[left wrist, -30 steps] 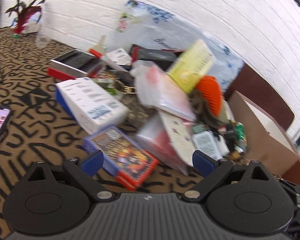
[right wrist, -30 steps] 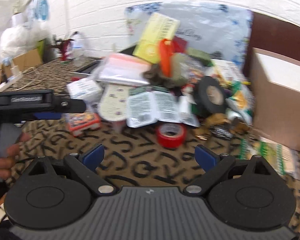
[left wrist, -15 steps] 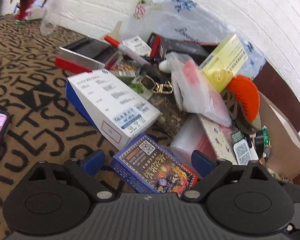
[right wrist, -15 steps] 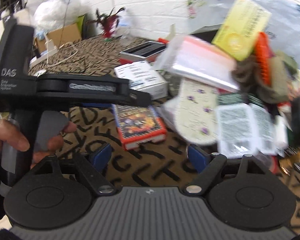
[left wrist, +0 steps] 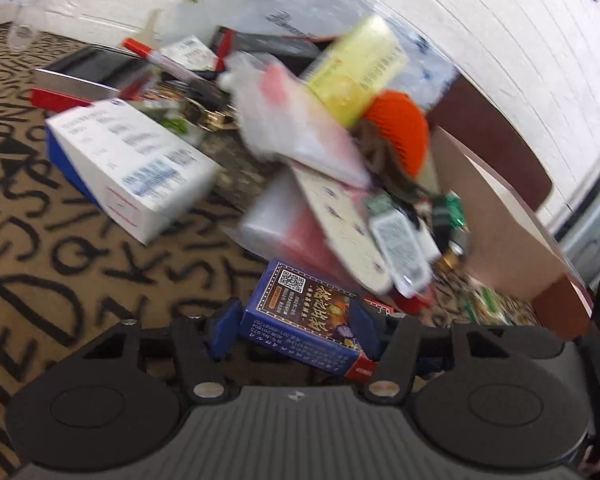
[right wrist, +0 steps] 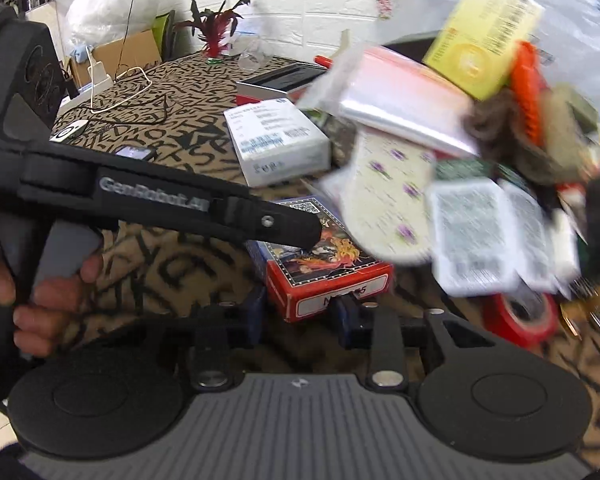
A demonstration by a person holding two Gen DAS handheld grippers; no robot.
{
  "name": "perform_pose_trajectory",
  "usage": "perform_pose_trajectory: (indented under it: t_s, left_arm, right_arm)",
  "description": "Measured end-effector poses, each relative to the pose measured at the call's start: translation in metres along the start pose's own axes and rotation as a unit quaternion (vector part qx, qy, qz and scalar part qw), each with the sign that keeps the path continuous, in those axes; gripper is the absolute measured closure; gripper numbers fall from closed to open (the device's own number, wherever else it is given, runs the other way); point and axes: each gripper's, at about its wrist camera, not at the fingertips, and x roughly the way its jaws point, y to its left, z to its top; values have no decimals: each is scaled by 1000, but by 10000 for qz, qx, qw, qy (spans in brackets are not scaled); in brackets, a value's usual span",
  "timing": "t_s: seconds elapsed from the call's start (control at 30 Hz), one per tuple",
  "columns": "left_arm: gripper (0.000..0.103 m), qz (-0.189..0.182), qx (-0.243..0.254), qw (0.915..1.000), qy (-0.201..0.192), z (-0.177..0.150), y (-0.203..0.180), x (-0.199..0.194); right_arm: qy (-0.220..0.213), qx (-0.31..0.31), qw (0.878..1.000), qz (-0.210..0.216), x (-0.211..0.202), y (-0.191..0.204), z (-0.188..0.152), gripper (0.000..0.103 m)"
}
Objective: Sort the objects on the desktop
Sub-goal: 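Grasp the blue playing card box with the left tool, then lift the card box with the left tool toward the brown box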
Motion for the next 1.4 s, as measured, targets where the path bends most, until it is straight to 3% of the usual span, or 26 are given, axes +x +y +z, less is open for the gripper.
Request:
perform_pose_trajectory:
  t_s: [0.13, 0.3, 0.37, 0.47, 0.6, 0.83, 0.97, 1.07, 1.2, 1.33, 1.37, 1.4]
  left_arm:
    - [41, -440, 228, 9984, 289, -14, -28, 7]
    - [40, -760, 683, 9936, 481, -25, -58, 16]
    - [39, -578, 760, 9942, 492, -24, -60, 17]
    - [23, -168, 769, 9963, 348, -23, -56, 14]
    - [22, -133, 644, 9971, 390, -18, -52, 16]
    - [30, -373, 1066, 9923, 512, -25, -67, 23]
    - [31, -430, 1010, 9927, 501, -26, -67, 22]
    - [46, -439, 1065, 9920, 521, -27, -68, 23]
    - [45, -383, 1201, 9908, 497, -29, -69, 23]
    - [46, -299, 1288, 9899, 507, -28, -75, 26]
    - [47, -297, 1328, 9896, 477, -27, -79, 26]
    - [49, -272, 1387, 9889, 457, -26, -84, 25]
  right_arm:
    - [97, -22, 9999, -86, -31, -5, -24, 69]
    - [33, 405, 9990, -196, -61, -22, -54, 69]
    - [-55, 536, 9979, -355, -67, -29, -59, 65]
    - [-181, 582, 9961, -631, -70, -32, -59, 48]
    - [-164, 425, 9968, -655, -60, -30, -58, 47]
    - [-191, 156, 9975, -668, -62, -28, -60, 45]
    - [-182, 209, 9956, -897, -62, -35, -58, 45]
    - [-201, 178, 9963, -818, -56, -35, -56, 45]
    - [-228, 133, 9955, -905, -49, -31, -55, 44]
    - [-227, 182, 9956, -892, -52, -32, -56, 49]
    - [-230, 173, 9955, -906, -54, -32, -56, 58]
    - [-225, 207, 9954, -913, -56, -33, -56, 59]
